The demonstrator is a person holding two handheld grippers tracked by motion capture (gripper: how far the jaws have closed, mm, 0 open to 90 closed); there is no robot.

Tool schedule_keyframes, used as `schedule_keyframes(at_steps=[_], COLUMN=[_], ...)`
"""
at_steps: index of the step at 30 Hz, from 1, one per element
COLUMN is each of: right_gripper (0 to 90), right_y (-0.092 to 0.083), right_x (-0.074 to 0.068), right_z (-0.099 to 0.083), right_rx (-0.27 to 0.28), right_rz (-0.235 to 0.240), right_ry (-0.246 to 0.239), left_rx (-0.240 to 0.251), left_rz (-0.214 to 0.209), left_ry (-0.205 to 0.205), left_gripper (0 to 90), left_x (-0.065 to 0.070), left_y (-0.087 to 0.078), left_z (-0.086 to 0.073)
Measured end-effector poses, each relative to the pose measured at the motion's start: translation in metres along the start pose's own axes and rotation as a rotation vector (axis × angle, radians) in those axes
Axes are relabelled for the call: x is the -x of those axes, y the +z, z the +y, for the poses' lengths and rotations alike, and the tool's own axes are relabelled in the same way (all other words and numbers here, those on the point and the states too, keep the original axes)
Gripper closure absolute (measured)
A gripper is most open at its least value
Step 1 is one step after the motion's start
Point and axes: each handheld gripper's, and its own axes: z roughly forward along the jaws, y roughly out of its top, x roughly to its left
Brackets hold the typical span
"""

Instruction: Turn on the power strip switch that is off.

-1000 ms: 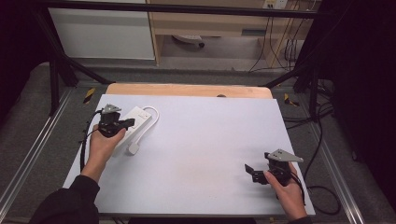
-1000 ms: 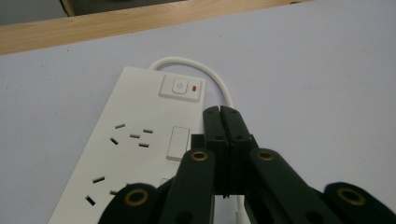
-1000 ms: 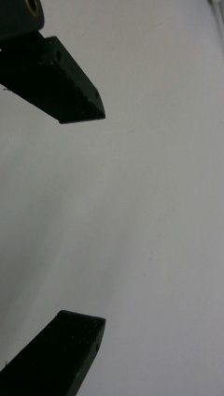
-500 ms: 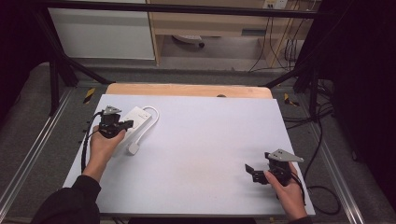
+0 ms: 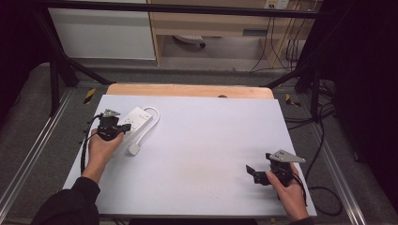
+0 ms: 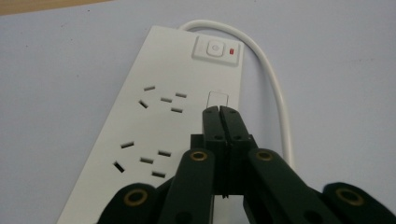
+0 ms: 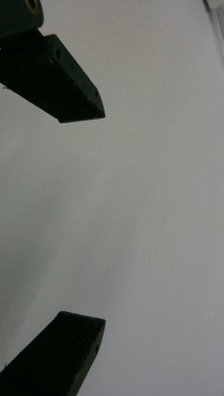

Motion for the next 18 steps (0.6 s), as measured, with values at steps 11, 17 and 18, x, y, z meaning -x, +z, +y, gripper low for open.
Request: schedule_keyframes(at_steps=[11,17,18], right_gripper=[2.5,2.5,2.5], right_y=[-0.0001,-0.0002,-0.0003], right_x=[0.0005,0.0002,0.0003], right_z=[-0.0002,-0.0002,-0.0001], right_rx=[0.0,0.0,0.0], right_rz=[0.0,-0.002,-0.002], right_ry=[0.003,0.003,0.003], left_rx=[-0.008,-0.009,-0.014], left_rz=[0.006,0.001,0.001], left_ry=[-0.005,-0.003,0.003], left_gripper=[90.0,90.0,90.0], left_x=[-0.0031,-0.0008,-0.0004], left_y=[0.0045,0.006,0.0063], left_z=[-0.0054,-0.0056,-0.0056])
